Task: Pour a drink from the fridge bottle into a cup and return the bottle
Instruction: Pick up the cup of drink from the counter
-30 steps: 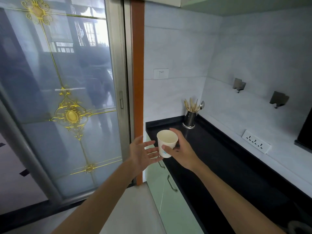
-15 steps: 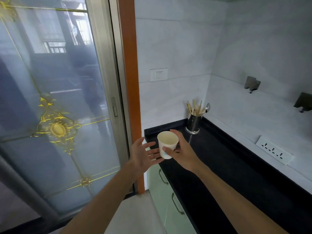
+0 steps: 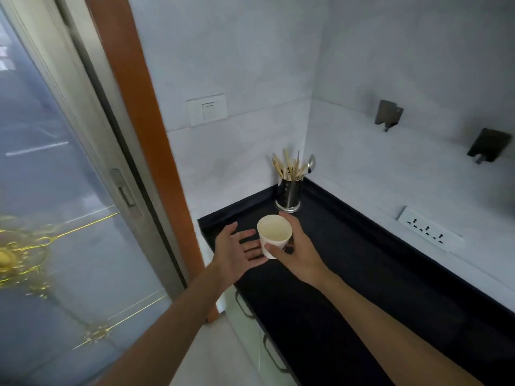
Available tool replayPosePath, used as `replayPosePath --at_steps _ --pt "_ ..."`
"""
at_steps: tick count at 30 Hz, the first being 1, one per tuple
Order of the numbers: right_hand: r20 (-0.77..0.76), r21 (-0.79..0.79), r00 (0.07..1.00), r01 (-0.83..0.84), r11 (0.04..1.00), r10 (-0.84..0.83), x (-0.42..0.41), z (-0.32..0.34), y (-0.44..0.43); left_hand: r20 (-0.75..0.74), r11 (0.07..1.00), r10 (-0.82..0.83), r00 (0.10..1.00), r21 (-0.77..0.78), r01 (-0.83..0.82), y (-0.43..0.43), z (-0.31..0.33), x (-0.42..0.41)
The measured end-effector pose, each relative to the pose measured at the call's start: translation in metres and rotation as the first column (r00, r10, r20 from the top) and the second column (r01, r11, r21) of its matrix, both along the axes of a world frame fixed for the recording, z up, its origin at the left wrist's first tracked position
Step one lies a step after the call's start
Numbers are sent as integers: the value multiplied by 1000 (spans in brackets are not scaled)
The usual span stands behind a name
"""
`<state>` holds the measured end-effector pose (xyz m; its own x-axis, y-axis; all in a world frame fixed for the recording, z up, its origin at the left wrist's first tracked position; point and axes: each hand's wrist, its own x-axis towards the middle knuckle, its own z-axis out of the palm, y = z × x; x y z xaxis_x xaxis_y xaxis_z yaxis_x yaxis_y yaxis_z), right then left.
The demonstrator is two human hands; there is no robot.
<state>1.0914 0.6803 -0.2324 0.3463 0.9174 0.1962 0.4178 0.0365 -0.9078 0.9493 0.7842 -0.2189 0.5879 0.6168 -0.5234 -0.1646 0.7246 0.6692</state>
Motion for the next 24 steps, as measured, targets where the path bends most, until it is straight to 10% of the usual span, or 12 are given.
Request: replayPosePath --at_steps 24 --pt "82 -118 776 631 767 -626 46 -53 -67 -34 787 -608 793 -163 595 4 -65 151"
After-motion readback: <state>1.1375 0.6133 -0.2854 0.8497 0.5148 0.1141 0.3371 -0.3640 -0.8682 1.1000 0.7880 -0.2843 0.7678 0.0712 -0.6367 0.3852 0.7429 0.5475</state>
